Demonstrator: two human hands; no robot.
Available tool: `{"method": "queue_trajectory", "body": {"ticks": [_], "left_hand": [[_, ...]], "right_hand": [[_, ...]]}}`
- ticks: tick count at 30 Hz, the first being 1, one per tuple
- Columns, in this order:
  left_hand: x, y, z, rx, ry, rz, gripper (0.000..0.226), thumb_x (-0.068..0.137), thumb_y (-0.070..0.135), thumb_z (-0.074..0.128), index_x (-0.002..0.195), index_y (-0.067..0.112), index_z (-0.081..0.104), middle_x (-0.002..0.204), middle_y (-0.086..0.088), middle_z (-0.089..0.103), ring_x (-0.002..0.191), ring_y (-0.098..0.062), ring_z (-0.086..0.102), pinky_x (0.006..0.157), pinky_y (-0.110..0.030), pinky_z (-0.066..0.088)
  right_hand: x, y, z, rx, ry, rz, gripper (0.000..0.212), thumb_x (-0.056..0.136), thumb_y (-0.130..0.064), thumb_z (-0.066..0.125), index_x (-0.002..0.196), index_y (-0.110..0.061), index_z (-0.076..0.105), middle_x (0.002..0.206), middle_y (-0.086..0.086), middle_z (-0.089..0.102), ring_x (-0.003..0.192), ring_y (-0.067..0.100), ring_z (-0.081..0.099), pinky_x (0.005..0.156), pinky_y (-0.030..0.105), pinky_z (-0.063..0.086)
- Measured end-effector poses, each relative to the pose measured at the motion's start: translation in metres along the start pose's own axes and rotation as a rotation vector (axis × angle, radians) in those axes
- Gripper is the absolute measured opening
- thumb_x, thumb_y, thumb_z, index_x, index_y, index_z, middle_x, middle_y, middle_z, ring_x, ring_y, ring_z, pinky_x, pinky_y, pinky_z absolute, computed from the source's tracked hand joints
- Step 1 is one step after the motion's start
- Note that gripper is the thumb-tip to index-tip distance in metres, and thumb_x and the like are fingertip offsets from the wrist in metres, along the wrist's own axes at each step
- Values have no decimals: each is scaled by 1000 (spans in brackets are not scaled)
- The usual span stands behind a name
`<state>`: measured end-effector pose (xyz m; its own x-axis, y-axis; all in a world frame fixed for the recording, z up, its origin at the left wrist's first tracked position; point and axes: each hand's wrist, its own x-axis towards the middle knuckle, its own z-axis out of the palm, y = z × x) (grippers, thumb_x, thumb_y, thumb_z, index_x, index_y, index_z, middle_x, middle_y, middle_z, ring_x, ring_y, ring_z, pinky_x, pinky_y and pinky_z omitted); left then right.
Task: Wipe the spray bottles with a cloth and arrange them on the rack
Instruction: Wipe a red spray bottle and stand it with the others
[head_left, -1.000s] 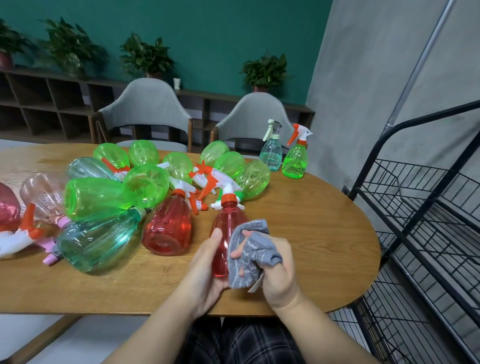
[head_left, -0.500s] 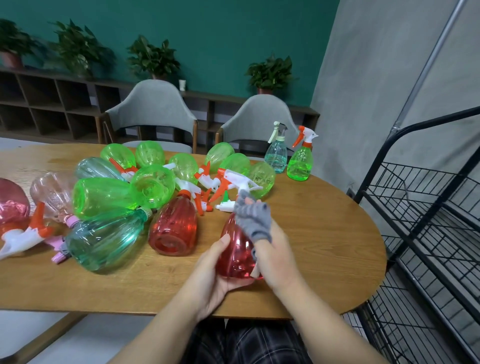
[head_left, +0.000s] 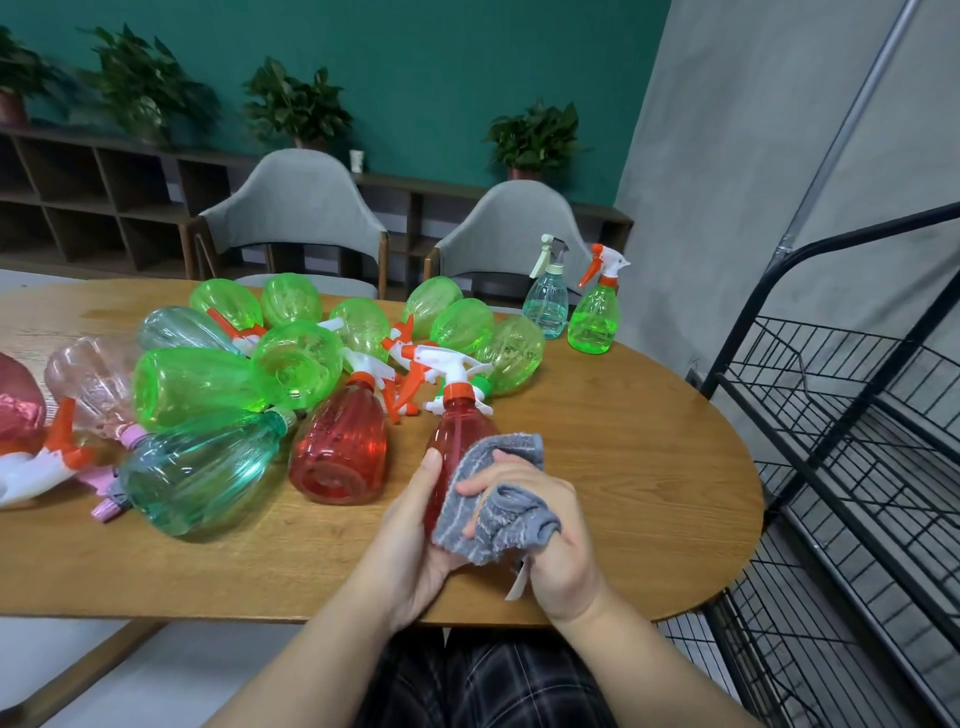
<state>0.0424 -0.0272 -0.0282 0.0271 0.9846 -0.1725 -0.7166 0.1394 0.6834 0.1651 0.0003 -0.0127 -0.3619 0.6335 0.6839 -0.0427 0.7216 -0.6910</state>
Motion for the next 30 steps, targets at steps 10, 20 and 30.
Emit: {"method": "queue_trajectory", "body": {"ticks": [10,20,30], "left_hand": [[-4,4,-4,-15,-11,-7,53,74,41,58,118,11,60,101,-18,74,80,-28,73,66,-42,60],[-4,2,1,23,-48,9,45,81,34,52,119,11,61,97,-10,74,79,-20,72,55,-38,59],[-6,5,2,-52,-59,-46,62,84,54,42,123,11,61,115,-19,70,96,-25,71,70,-40,61]], "right_hand": [[28,-19,-25,995,731,666,23,91,-19,45,93,-4,63,85,14,67,84,29,65,90,44,49],[28,-4,1,-140,-30,198,47,67,-2,41,99,-23,69,118,-19,61,135,1,36,114,20,24],[10,-3,3,-130,-69,-9,33,64,-22,43,76,-16,74,84,-7,72,107,10,63,108,29,31]]}}
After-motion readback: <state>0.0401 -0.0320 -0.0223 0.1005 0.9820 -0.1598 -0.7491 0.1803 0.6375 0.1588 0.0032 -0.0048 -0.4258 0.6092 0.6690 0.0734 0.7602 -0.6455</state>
